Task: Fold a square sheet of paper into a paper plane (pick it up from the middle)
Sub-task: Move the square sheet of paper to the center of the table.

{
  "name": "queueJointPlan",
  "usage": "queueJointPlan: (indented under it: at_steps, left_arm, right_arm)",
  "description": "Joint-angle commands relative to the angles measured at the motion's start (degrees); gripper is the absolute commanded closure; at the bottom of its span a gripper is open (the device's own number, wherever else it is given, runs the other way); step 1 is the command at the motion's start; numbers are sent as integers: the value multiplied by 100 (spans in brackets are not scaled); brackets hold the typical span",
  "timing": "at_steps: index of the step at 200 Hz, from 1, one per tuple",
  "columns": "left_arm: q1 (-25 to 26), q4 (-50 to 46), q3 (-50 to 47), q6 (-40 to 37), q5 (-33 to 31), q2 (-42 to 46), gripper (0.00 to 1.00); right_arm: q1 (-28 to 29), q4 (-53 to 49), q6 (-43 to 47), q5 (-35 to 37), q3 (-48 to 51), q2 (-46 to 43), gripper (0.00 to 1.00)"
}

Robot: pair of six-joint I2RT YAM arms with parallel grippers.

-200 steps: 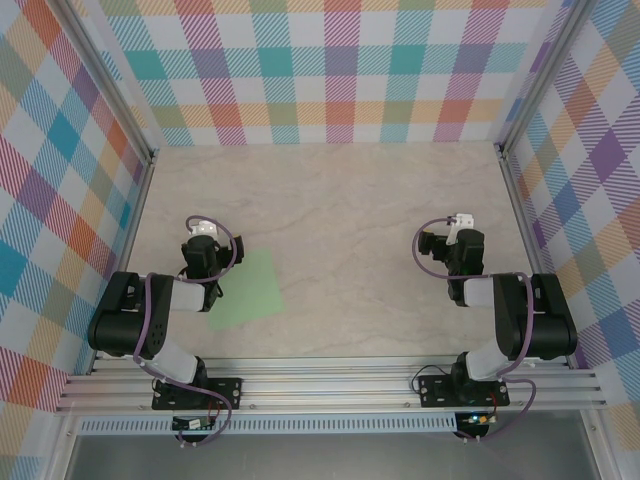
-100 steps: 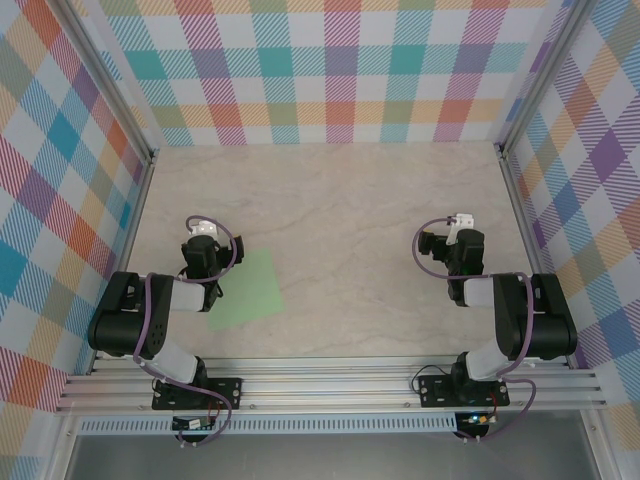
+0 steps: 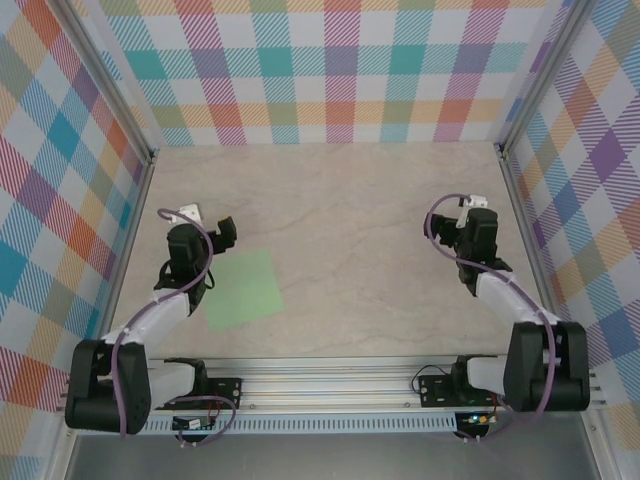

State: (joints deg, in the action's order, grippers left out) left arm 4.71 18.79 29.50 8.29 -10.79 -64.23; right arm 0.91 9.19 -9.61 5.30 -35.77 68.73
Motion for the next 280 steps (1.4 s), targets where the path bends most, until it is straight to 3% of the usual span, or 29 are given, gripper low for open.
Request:
queueJointPlan:
  at_steps: [1,28,40,61,90,145,280]
  left_arm:
    - [-70,-2091,460,1475,-354,423,0]
    - [-90,-3078,776,2249,860,585,0]
    - [-89,-3288,846,2284,1596,520,0]
    - [-66,-3402,663,2664,2391,589,0]
    - [81,-3869,272,3179,2345,1042,0]
    - [195,-4375,-131,3273,2310,1172,0]
    - [698,-3617,-138,3391,2255,-274,0]
  right_arm:
    - [41,-2074,-702,-745,-528,-485,0]
    - [39,-2818,-1674,-1356,-617,-814,0]
    - [31,-3098,-2239,-1268,-552,-823,0]
    - [22,-3572,-2007,-2272,-736,-581,0]
    - [87,-3305,-2086,-3481,-504,-475,0]
    - [249,-3524,-1870,-3869,-526,-276,0]
    - [555,-3671,-1729,-4157,-892,889,0]
